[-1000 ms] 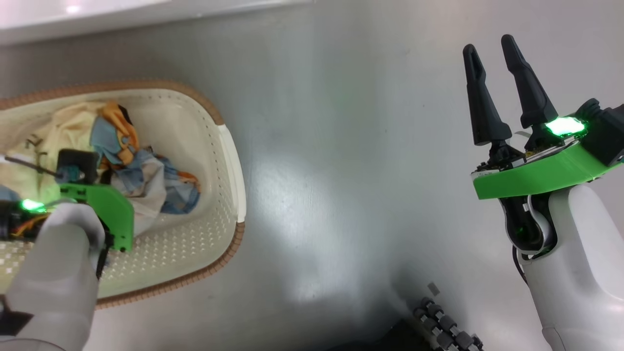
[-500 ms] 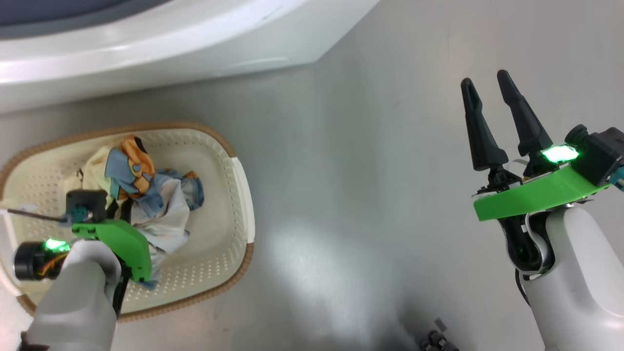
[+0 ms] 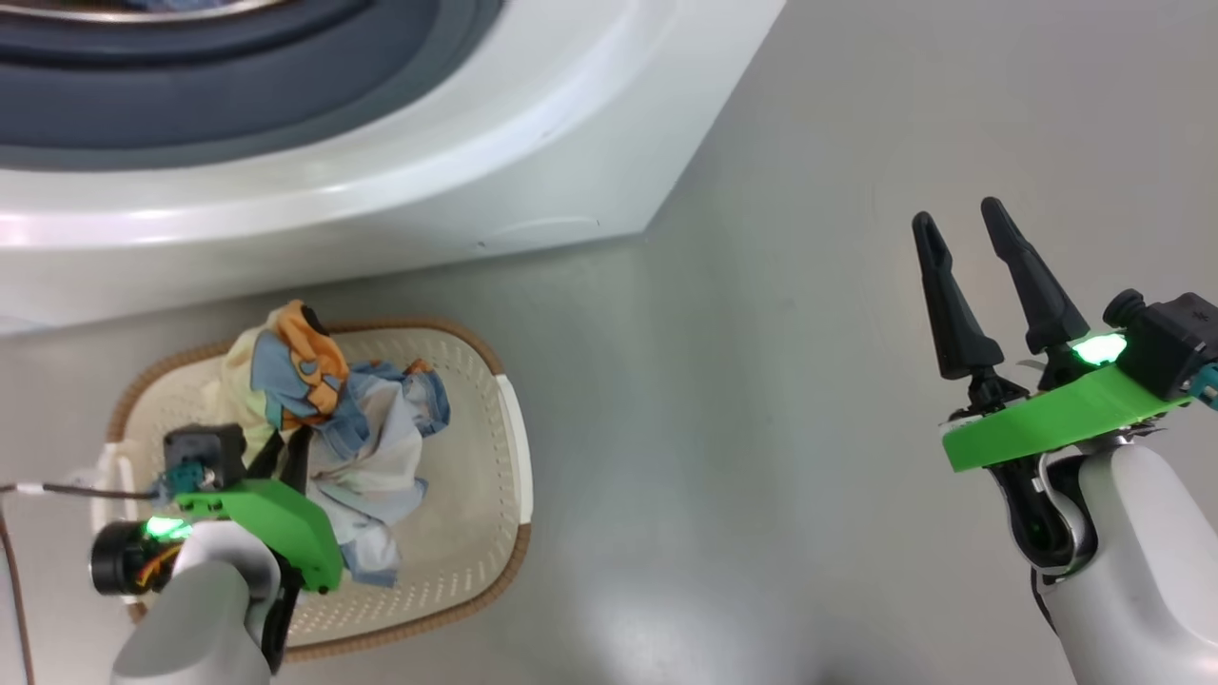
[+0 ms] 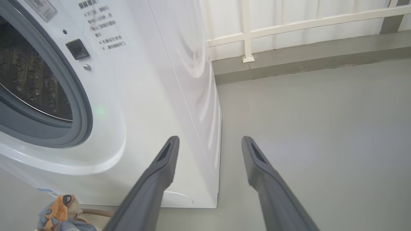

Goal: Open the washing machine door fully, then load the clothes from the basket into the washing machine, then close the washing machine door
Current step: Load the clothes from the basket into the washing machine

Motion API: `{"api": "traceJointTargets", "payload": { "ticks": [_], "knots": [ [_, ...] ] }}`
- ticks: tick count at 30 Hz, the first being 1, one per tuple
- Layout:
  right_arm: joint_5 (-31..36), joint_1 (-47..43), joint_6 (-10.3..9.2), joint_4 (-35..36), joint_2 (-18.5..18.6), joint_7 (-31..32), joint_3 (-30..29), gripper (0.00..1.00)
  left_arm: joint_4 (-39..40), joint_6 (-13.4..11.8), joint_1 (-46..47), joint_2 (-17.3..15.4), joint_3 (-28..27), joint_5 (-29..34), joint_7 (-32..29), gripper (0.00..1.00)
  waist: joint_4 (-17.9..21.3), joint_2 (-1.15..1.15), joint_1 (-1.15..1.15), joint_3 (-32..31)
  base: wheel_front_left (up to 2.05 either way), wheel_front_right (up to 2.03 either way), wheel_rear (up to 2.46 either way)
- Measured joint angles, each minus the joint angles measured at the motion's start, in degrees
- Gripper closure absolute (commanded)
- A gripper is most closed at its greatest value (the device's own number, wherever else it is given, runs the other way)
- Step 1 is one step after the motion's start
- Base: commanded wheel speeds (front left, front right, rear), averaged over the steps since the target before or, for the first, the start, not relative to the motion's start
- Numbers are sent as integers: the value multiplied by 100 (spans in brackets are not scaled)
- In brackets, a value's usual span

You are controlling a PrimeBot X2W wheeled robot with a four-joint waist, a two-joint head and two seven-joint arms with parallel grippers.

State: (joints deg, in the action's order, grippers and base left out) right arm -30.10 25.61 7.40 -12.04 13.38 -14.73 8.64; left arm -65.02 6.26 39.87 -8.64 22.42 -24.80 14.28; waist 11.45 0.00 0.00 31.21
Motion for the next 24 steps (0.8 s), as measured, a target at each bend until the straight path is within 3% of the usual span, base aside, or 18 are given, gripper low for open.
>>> {"api": "traceJointTargets", "payload": {
  "ticks": [24],
  "knots": [
    [-34, -829, 0, -302, 355, 0, 33, 0, 2435, -64, -1821, 203, -814, 137, 1, 100, -537, 0, 0, -1722, 0, 0, 0]
  ]
}}
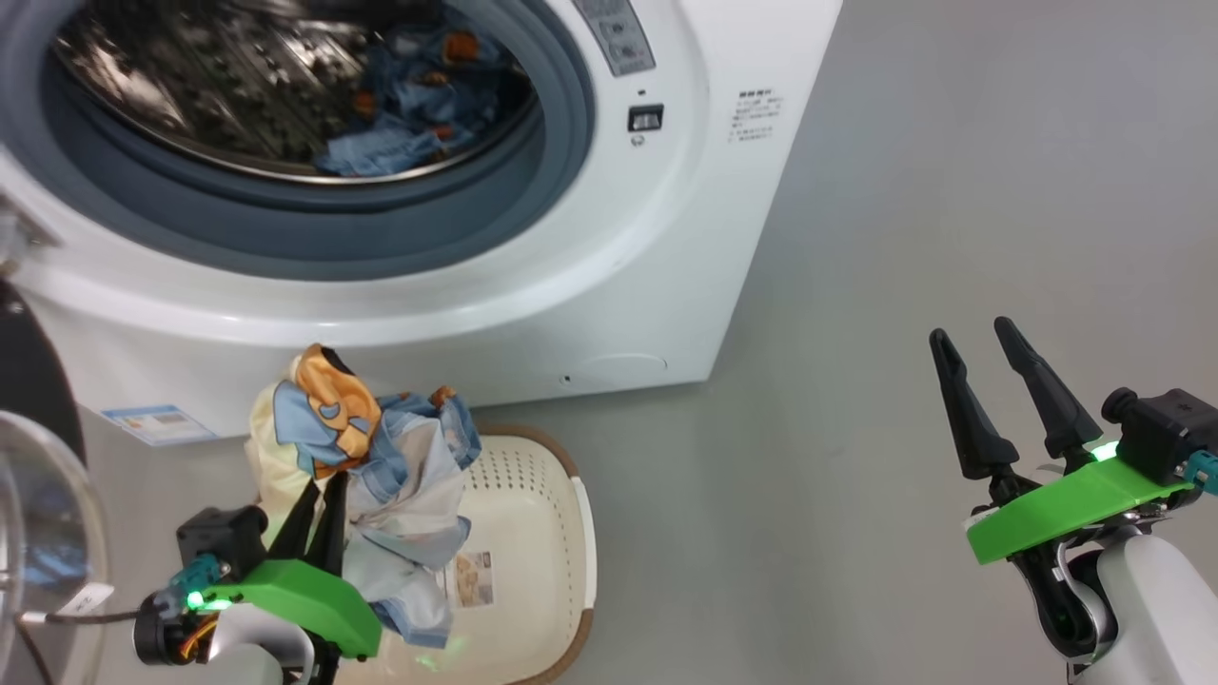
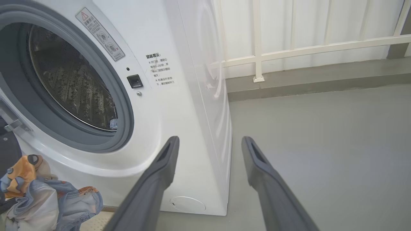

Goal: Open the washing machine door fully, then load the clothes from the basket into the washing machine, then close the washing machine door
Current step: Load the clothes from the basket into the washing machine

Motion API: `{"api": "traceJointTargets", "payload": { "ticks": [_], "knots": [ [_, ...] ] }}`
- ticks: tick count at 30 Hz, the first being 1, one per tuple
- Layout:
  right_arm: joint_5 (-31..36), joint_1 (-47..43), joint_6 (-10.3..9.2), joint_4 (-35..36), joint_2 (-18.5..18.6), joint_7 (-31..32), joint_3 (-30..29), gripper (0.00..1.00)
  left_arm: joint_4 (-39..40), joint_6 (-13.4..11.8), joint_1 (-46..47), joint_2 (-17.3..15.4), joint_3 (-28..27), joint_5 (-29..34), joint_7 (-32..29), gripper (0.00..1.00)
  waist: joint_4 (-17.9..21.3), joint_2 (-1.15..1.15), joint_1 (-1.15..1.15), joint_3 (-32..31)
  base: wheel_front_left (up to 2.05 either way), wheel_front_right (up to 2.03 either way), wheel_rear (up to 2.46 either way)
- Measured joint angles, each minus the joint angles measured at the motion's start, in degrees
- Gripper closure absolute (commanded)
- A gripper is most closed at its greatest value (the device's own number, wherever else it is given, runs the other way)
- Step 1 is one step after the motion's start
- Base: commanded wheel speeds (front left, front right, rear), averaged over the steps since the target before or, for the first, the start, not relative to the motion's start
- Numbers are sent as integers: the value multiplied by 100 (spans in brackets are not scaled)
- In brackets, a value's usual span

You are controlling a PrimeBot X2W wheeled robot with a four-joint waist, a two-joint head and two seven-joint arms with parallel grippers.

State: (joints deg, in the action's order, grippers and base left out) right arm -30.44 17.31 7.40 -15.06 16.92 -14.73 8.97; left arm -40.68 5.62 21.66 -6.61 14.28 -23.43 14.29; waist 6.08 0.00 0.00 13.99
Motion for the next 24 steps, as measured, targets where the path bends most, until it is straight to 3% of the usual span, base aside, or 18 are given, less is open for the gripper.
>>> {"api": "traceJointTargets", "payload": {
  "ticks": [24],
  "knots": [
    [-1, -676, 0, -43, -30, 0, -54, 0, 2247, -344, -1163, 111, -365, -11, -108, 100, -320, 0, 0, -1006, 0, 0, 0]
  ]
}}
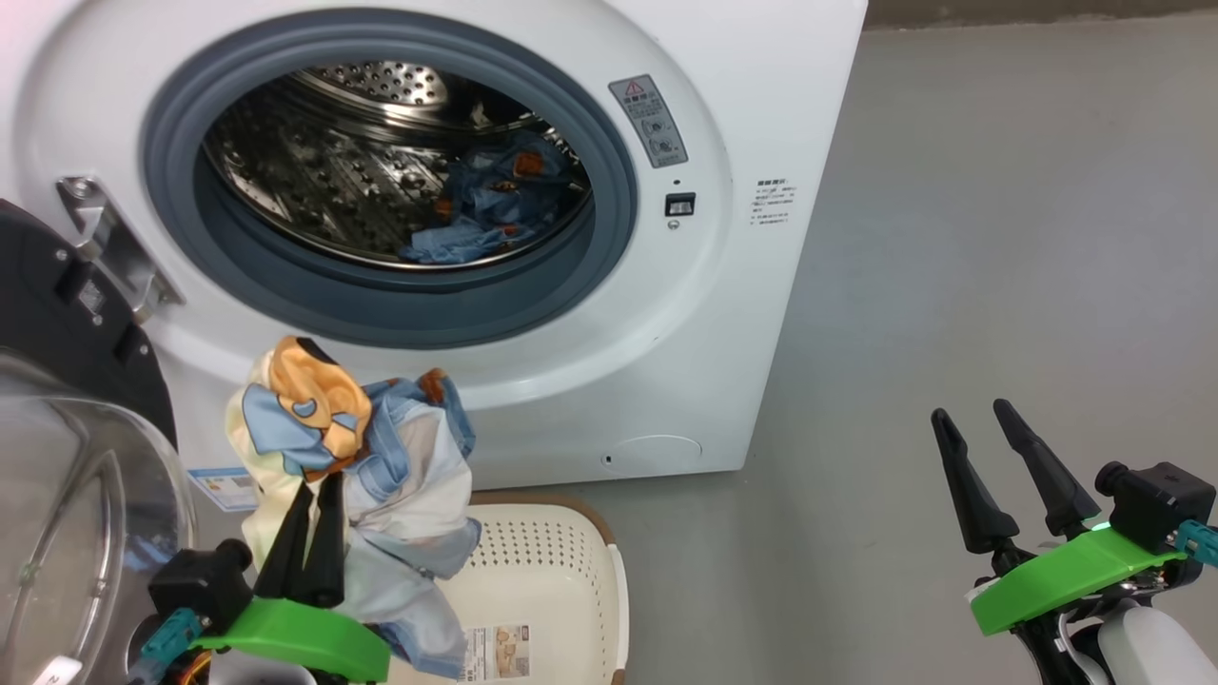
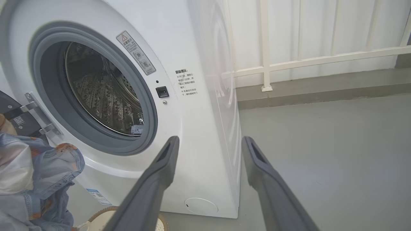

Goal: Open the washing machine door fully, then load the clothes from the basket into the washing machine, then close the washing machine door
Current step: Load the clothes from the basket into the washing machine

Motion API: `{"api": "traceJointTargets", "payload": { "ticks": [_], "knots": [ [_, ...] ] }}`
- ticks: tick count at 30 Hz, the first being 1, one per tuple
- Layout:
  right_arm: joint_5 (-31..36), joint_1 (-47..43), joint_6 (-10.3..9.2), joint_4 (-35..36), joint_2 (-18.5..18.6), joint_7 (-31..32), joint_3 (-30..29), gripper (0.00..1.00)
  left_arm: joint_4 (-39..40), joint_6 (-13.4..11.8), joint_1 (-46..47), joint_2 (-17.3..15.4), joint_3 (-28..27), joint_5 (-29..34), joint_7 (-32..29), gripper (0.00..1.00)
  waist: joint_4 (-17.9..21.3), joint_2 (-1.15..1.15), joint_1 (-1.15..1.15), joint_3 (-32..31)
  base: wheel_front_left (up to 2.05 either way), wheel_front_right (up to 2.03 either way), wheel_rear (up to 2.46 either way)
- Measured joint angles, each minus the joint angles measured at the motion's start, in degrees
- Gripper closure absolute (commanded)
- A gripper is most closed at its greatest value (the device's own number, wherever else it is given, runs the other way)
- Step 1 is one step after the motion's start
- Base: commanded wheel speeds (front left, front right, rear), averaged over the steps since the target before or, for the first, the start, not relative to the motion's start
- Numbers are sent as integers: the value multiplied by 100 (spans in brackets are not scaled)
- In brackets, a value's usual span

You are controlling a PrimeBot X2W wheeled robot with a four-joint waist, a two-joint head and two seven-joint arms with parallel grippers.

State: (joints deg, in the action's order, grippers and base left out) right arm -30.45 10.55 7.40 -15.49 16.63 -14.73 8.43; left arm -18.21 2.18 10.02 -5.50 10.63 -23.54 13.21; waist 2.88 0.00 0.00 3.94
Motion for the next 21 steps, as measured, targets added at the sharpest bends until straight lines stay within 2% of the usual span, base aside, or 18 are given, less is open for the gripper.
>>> {"api": "traceJointTargets", "payload": {
  "ticks": [12, 21],
  "knots": [
    [1, 0, 0, 10, 22, 0, -4, 0, 651, -190, -183, -77, 16, -4, -211, 100, -6, 0, 0, -44, 0, 0, 0],
    [-48, 3, 0, 4, 115, 0, 10, 0, 719, -200, -106, -74, 89, -36, -261, 100, -9, 0, 0, 53, 0, 0, 0]
  ]
}}
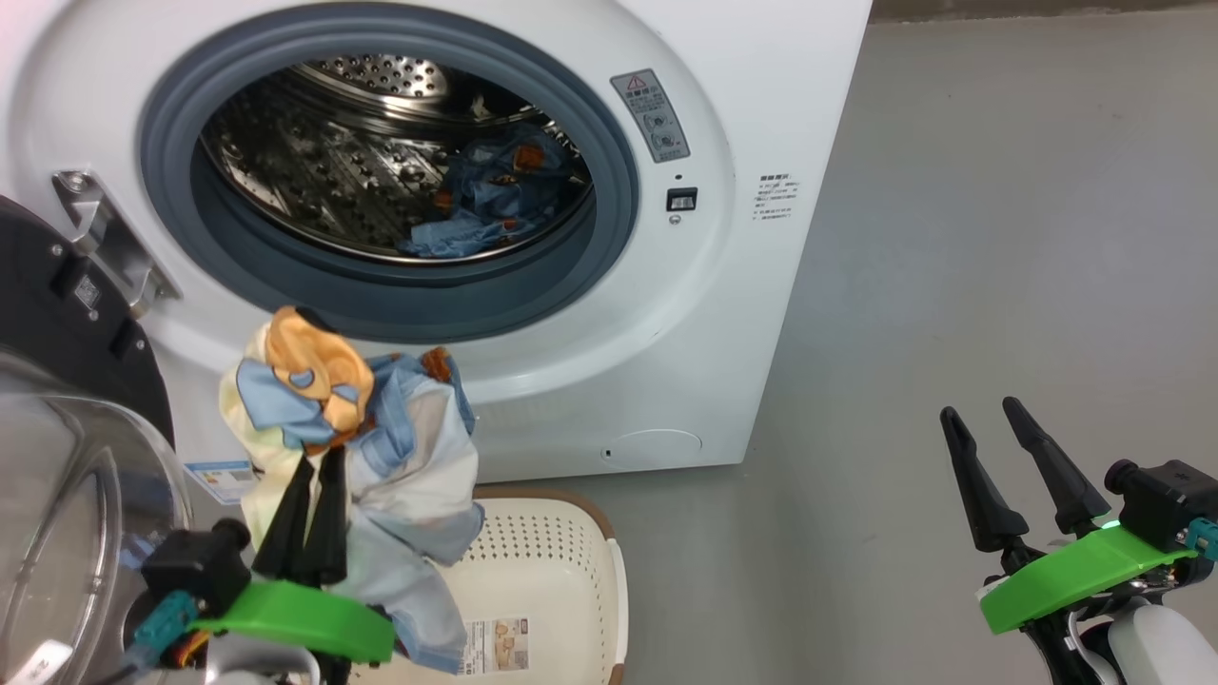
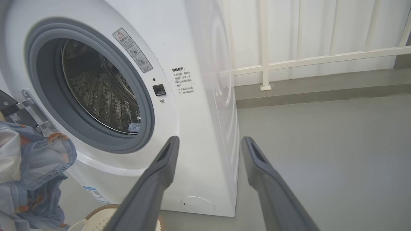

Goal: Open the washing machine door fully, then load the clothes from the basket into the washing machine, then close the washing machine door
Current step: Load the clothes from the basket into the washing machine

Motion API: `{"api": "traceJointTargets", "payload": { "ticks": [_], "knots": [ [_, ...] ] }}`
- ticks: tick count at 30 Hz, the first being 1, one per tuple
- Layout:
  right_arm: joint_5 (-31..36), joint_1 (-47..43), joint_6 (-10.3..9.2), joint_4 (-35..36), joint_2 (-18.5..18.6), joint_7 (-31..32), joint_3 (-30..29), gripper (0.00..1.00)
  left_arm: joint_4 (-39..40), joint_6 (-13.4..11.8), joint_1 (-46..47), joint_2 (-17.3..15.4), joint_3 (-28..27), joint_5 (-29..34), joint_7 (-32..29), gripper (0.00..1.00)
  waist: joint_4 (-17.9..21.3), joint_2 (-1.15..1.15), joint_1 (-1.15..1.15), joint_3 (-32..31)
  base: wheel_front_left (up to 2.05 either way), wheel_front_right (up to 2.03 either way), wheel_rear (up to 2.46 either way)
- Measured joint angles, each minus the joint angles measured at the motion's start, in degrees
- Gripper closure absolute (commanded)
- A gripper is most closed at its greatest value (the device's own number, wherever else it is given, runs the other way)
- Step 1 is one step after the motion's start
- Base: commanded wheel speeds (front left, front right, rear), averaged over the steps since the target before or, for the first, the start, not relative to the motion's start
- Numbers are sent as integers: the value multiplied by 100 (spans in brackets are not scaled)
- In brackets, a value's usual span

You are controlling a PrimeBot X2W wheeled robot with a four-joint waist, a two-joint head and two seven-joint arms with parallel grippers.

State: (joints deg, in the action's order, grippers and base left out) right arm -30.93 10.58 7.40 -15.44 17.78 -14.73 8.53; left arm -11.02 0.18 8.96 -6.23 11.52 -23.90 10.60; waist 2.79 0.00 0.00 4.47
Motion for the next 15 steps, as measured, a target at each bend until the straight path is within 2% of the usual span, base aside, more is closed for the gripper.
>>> {"api": "traceJointTargets", "payload": {
  "ticks": [8, 15],
  "knots": [
    [0, 32, 0, 52, -19, 0, 3, 0, -260, 8, 850, 29, 97, 2, -43, 100, 93, 0, 0, 231, 0, 0, 0],
    [1, 179, 0, 156, -138, 0, -13, 0, -1176, 155, 2131, 112, 183, 5, -122, 100, 178, 0, 0, 619, 0, 0, 0]
  ]
}}
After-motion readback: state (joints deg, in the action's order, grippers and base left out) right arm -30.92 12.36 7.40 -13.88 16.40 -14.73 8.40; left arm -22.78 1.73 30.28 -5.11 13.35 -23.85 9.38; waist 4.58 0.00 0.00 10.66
